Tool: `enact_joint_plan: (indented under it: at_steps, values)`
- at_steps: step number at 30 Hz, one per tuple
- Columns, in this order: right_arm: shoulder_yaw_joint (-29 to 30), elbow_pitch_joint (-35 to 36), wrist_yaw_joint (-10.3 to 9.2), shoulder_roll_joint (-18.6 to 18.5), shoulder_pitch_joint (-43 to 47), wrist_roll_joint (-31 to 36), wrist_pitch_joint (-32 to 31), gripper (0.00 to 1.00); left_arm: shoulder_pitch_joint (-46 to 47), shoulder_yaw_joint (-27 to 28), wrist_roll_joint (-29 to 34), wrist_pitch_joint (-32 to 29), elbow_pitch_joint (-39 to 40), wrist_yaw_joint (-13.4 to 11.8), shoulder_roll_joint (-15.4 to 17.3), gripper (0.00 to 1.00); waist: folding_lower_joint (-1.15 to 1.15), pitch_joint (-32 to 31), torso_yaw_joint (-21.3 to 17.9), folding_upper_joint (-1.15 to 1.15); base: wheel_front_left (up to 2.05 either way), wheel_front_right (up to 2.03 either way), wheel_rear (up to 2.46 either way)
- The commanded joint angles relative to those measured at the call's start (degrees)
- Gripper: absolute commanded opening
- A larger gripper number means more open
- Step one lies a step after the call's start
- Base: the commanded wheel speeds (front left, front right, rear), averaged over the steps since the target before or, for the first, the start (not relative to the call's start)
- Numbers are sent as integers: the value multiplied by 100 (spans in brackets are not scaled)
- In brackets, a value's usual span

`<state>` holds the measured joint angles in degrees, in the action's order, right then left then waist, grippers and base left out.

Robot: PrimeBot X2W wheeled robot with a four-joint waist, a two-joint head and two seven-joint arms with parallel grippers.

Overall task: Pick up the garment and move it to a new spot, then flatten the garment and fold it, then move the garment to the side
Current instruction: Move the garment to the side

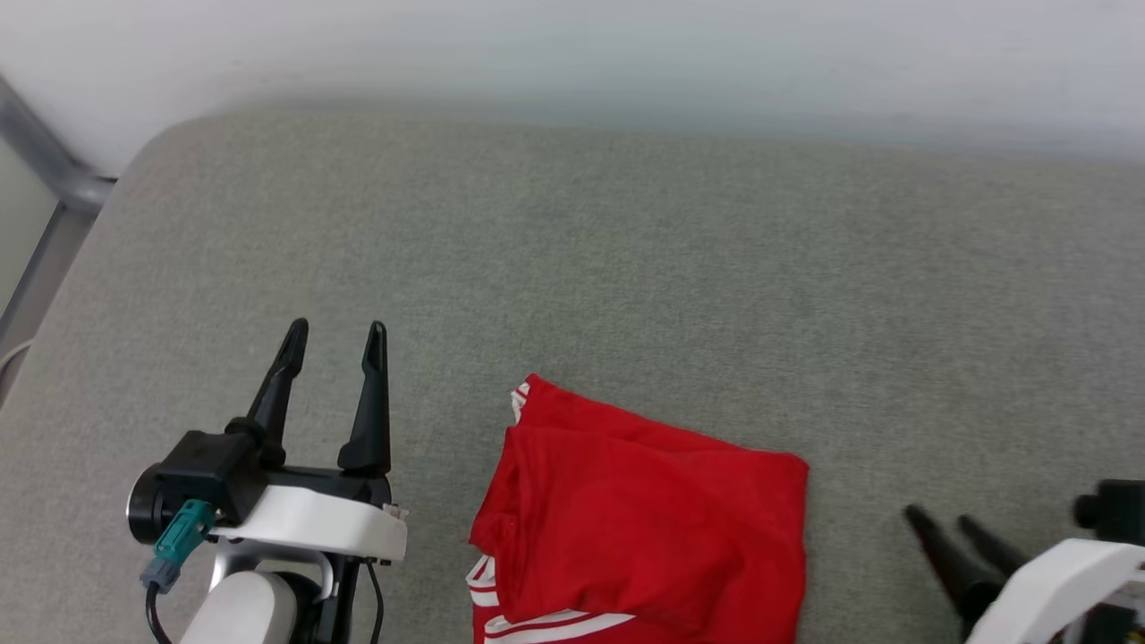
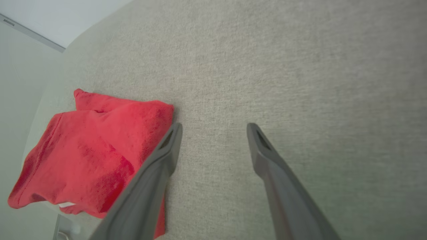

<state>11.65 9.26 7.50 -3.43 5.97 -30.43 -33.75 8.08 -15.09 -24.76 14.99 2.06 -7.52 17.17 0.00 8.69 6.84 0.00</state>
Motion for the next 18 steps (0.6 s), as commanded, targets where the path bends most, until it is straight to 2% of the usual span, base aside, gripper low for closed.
enact_joint_plan:
  at_steps: [1,7,17,18]
  values:
    - [-98,-34,-3,30,-1,-136,-128,100,77,15,37,26,-1,36,-44,100,0,164,159,0,0,0,0]
    - [-779,-332,-3,39,-99,-932,-704,100,209,104,144,27,-48,146,-204,100,0,398,298,0,0,0,0]
    - [-1479,-1354,-9,-47,-511,-1401,-759,100,351,218,269,26,-160,343,-370,100,0,728,299,0,0,0,0]
    - [-1559,-1440,-9,-43,-542,-1423,-749,47,370,227,284,26,-176,361,-393,100,0,738,297,0,0,0,0]
